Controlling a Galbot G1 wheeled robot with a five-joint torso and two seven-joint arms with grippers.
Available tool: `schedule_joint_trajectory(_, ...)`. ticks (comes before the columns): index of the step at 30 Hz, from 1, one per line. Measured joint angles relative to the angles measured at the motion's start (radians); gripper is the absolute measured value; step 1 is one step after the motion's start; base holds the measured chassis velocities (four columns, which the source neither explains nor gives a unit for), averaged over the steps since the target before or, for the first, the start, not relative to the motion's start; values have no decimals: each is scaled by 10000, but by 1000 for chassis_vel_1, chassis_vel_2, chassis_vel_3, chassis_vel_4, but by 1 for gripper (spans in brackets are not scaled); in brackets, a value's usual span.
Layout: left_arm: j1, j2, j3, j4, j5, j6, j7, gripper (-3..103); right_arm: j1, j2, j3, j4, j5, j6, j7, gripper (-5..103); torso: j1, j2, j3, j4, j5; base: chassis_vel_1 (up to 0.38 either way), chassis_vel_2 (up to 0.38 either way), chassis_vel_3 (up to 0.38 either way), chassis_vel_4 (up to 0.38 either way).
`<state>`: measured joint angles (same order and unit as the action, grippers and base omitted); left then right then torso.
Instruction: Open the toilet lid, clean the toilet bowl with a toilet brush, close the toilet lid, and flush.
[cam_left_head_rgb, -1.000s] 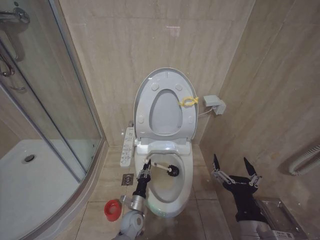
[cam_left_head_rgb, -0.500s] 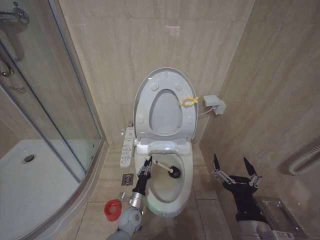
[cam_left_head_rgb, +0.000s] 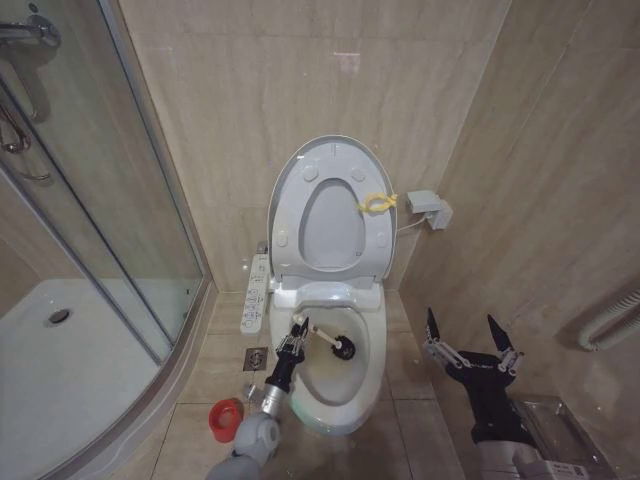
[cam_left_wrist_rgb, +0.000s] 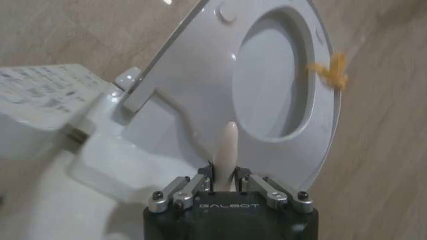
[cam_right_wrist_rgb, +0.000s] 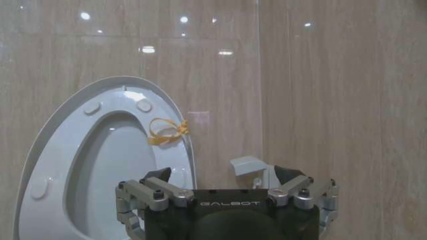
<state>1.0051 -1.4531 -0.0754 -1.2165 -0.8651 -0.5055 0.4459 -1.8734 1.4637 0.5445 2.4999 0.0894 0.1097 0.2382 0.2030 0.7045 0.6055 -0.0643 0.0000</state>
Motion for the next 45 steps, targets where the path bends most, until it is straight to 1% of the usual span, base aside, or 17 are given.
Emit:
schedule_joint_trajectory(2, -72, -76, 88, -191, -877, 140, 135, 20, 0, 0, 0, 0, 0, 0, 0, 100, 0, 0, 0, 0, 0, 0, 0, 0, 0)
schedule_joint_trajectory(3, -72, -76, 88, -191, -877, 140, 135, 20, 0, 0, 0, 0, 0, 0, 0, 100, 0, 0, 0, 0, 0, 0, 0, 0, 0)
schedule_joint_trajectory(5, -138, -210, 113, -466, -1948, 346, 246, 20, 0, 0, 0, 0, 0, 0, 0, 100, 0, 0, 0, 3, 1, 0, 0, 0, 0)
schedule_joint_trajectory(8, -216, -298, 38, -359, -1991, 369, 403, 20, 0, 0, 0, 0, 0, 0, 1, 100, 0, 0, 0, 2, 0, 0, 0, 0, 0)
schedule_joint_trajectory(10, -246, -296, -1, -193, -1768, 333, 458, 20, 0, 1, 0, 0, 0, 0, 0, 100, 0, 0, -1, 1, 1, 0, 0, 0, 0)
schedule_joint_trajectory(14, -367, -265, -293, 947, 680, -317, 581, 20, 0, 0, 0, 0, 0, 0, 0, 100, 0, 0, -1, 6, 0, 0, 0, 0, 0)
schedule_joint_trajectory(15, -367, -265, -293, 947, 680, -317, 581, 20, 0, 0, 0, 0, 0, 0, 0, 100, 0, 0, -1, 6, 0, 0, 0, 0, 0)
schedule_joint_trajectory(17, -344, -279, -331, 999, 1774, -471, 302, 20, 0, 0, 0, 0, 0, 0, 0, 100, -1, 1, -3, 8, 3, 0, 0, 0, 0)
schedule_joint_trajectory(18, -295, -286, -307, 907, 1896, -474, 144, 20, 0, 0, 0, 0, 0, 0, 0, 100, -1, 2, -3, 6, 2, 0, 0, 0, 0)
schedule_joint_trajectory(20, -193, -306, -217, 717, 1746, -426, -22, 20, 0, 0, 0, 0, 0, 0, 0, 100, -1, 1, -1, 6, 1, 0, 0, 0, 0)
schedule_joint_trajectory(22, 30, -360, 0, 125, 684, -75, -311, 20, 0, 0, 0, 0, 0, 0, 0, 100, 0, 0, -1, -2, 0, 0, 0, 0, 0)
schedule_joint_trajectory(26, 509, -340, 198, -918, -802, 393, -693, 20, 0, 0, 0, 0, 0, 0, 0, 100, 0, 0, 0, 1, 1, 0, 0, 0, 0)
schedule_joint_trajectory(27, 509, -340, 198, -918, -802, 393, -693, 20, 0, 0, 0, 0, 0, 0, 0, 100, 0, 0, 0, 1, 1, 0, 0, 0, 0)
schedule_joint_trajectory(30, 820, -233, 168, -1473, -1823, 372, -654, 20, 0, 0, 0, 0, 0, 0, 0, 100, -1, 0, 0, 4, -1, 0, 0, 0, 0)
schedule_joint_trajectory(33, 623, -166, 7, -1050, -1504, 181, -238, 20, 0, 0, -1, 0, 0, 0, 0, 100, 0, 0, 0, -1, -2, 0, 0, 0, 0)
schedule_joint_trajectory(37, 588, -44, -52, -773, -1215, 209, -97, 20, 0, 0, 0, 0, 0, 0, 0, 100, 1, 0, 0, 0, -2, 0, 0, 0, 0)
schedule_joint_trajectory(45, 1341, -169, 80, -1264, -1597, 437, -90, 20, 0, 0, 0, 0, 0, 0, 0, 100, 0, 0, -1, 8, 3, 0, 0, 0, 0)
